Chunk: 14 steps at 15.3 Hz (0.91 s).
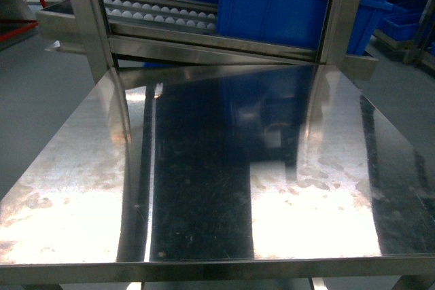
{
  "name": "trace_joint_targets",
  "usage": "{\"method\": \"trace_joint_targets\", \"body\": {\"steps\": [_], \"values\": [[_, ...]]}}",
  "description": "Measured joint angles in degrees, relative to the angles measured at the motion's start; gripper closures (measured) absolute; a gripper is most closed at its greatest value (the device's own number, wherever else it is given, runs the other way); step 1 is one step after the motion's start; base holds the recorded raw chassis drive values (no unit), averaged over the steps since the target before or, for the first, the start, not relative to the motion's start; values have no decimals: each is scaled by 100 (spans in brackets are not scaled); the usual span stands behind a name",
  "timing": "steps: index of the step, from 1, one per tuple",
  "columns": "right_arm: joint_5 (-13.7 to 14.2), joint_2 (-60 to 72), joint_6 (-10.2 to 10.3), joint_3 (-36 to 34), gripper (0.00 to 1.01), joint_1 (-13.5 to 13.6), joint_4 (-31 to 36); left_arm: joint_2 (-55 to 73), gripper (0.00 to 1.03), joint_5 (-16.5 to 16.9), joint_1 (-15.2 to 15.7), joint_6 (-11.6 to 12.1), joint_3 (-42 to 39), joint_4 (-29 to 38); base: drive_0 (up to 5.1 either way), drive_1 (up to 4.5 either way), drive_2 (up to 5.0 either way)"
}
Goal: Pick capacitor and pack into box
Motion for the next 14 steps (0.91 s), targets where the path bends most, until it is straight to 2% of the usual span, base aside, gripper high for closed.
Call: {"method": "trace_joint_targets", "body": {"steps": [3, 14], "values": [[-2, 0, 0, 0, 3, 0, 2, -1589, 58, 20, 13, 2, 0, -1469, 0, 0, 0], [0, 0, 0, 0, 3, 0, 2, -2933, 58, 22, 13, 4, 0, -2855, 0, 0, 0]]}}
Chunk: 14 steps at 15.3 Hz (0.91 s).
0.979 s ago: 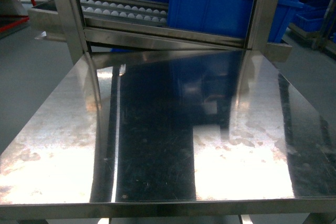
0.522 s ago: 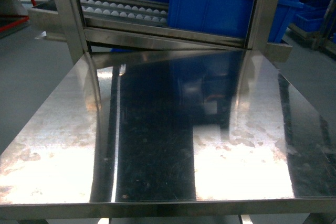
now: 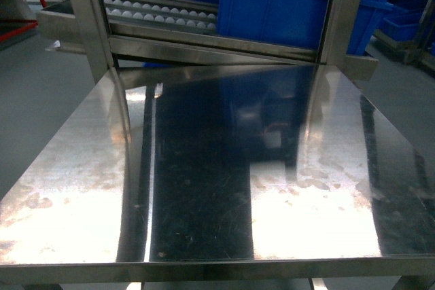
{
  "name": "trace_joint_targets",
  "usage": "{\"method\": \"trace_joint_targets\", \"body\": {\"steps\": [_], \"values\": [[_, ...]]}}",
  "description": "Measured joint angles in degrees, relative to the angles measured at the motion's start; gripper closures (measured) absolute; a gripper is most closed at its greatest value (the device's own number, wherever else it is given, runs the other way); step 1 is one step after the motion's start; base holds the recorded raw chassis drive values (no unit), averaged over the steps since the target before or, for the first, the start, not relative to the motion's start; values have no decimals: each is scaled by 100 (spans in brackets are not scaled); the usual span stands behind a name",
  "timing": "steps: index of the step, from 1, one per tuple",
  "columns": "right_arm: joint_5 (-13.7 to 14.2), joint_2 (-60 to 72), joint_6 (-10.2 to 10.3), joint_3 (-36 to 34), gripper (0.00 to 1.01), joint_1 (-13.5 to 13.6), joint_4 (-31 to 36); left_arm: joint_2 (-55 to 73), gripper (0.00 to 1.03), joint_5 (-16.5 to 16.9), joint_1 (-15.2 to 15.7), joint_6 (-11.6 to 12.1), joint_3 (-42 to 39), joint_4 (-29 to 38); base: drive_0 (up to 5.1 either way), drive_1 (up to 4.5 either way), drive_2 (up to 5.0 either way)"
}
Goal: Pick capacitor and pack into box
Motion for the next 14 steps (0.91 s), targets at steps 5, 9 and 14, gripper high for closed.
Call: {"method": "trace_joint_targets", "body": {"steps": [5, 9, 14], "values": [[2, 0, 2, 0, 3, 0, -7, -863, 59, 0, 0, 2, 2, -872, 0, 0, 0], [-2, 0, 0, 0, 3, 0, -2, -863, 59, 0, 0, 2, 2, -903, 0, 0, 0], [-2, 0, 0, 0, 3, 0, -2, -863, 59, 0, 0, 2, 2, -903, 0, 0, 0]]}}
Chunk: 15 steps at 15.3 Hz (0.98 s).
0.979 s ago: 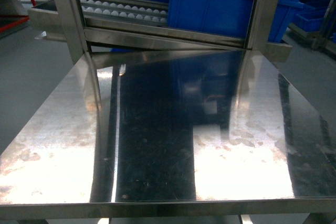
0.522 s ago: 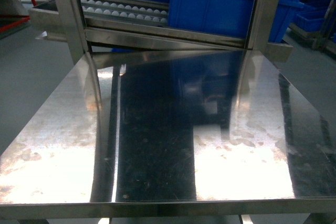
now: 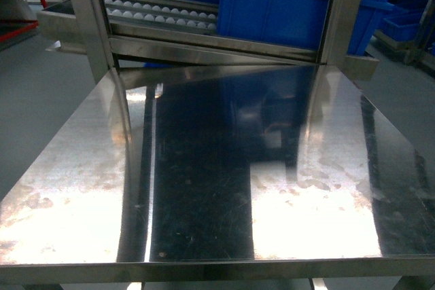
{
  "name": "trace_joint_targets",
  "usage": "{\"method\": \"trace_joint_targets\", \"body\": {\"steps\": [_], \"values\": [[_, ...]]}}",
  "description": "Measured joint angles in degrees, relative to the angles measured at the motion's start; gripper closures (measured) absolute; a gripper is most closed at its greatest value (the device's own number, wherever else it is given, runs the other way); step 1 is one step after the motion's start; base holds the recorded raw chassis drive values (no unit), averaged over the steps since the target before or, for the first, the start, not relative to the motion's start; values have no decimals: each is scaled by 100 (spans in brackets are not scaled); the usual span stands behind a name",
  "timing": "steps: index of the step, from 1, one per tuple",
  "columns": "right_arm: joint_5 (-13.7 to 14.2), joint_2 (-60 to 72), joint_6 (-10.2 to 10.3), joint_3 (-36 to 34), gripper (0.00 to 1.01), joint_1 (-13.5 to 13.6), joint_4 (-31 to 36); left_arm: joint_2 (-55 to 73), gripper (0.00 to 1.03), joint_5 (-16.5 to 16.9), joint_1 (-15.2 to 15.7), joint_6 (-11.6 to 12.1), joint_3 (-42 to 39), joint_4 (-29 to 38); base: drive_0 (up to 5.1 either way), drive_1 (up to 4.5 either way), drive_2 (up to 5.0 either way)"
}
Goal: Pick capacitor and pack into box
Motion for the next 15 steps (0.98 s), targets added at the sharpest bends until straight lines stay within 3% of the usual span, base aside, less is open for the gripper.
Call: {"method": "trace_joint_targets", "body": {"steps": [15], "values": [[0, 0, -2, 0, 3, 0, 7, 2, 59, -2, 0, 13, 0, 0, 0, 0, 0]]}}
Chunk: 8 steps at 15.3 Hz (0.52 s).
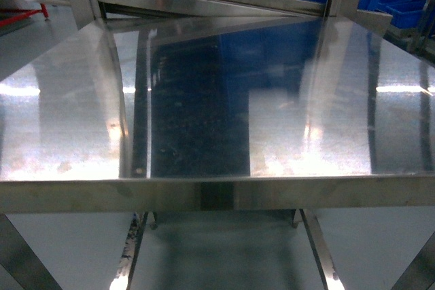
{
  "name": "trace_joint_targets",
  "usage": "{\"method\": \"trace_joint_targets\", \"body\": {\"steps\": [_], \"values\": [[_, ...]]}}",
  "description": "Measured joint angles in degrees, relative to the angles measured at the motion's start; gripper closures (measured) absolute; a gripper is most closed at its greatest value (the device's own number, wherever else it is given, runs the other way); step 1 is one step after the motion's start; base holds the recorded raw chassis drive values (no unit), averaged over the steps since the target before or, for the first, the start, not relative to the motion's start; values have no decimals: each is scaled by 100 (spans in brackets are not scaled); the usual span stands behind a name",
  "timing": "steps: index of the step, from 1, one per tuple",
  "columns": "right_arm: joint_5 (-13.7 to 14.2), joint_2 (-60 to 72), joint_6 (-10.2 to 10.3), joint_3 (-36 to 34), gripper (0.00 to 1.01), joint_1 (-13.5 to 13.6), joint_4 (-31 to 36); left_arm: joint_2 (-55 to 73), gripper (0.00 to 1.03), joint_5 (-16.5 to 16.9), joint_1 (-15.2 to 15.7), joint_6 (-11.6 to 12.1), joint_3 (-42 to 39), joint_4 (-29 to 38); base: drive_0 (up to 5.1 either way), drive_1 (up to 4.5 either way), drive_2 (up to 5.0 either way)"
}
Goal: Pick capacitor and pack into box
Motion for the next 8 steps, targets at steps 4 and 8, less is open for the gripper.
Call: {"method": "trace_joint_targets", "body": {"steps": [4, 8], "values": [[-2, 0, 2, 0, 3, 0, -2, 0, 59, 4, 0, 4, 0, 0, 0, 0, 0], [2, 0, 4, 0, 3, 0, -9, 0, 59, 7, 0, 4, 0, -2, 0, 0, 0]]}}
